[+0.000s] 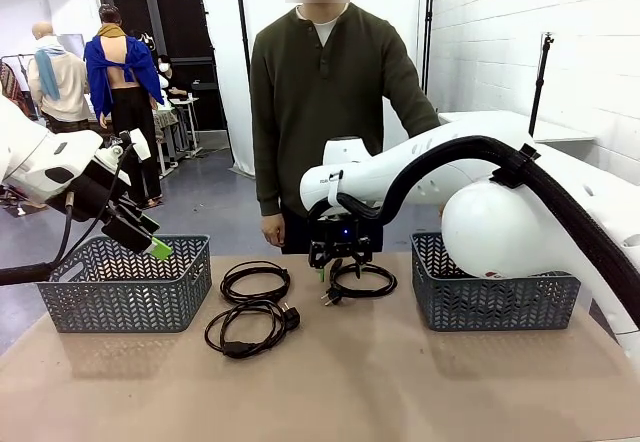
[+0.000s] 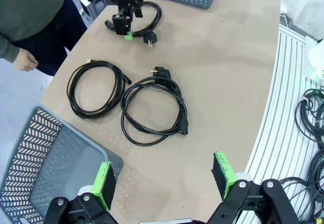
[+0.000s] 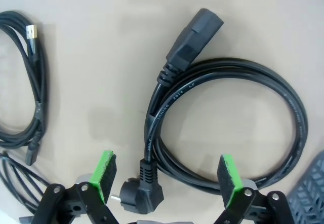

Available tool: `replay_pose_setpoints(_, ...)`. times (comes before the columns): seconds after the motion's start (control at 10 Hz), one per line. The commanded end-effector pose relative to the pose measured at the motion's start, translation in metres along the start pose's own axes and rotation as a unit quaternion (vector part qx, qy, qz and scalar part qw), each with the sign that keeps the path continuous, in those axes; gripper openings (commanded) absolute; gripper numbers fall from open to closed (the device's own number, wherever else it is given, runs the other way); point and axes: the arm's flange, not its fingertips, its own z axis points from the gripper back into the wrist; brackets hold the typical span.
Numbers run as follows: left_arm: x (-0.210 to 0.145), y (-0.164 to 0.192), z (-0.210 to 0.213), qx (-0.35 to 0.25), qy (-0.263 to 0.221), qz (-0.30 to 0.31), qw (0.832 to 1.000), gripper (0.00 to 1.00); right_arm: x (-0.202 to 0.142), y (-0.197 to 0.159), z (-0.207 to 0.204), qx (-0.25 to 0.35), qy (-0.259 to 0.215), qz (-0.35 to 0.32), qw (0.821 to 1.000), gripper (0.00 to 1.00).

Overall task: Organize the cables according to human instructions.
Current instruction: Pick up a bundle of cables and place it in the basket indicated by the human.

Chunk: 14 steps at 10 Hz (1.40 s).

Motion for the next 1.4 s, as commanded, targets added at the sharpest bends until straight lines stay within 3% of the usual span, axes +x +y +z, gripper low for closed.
replay_pose_setpoints(0.0, -0.003, 0.002, -0.001, -0.008, -0.007, -0.002, 1.0, 1.0, 0.009, 0.005, 0.0, 0.009, 0.004, 0.011, 1.0, 1.0)
replay_pose_setpoints(0.8, -0.003, 0.002, -0.001, -0.008, -0.007, -0.002, 1.0, 1.0, 0.003, 0.008, -0.019, -0.005, 0.001, 0.009, 1.0, 0.97)
replay_pose_setpoints(1.3, -0.003, 0.002, -0.001, -0.008, -0.007, -0.002, 1.0, 1.0, 0.004, 0.008, -0.02, -0.007, 0.005, 0.004, 1.0, 0.24)
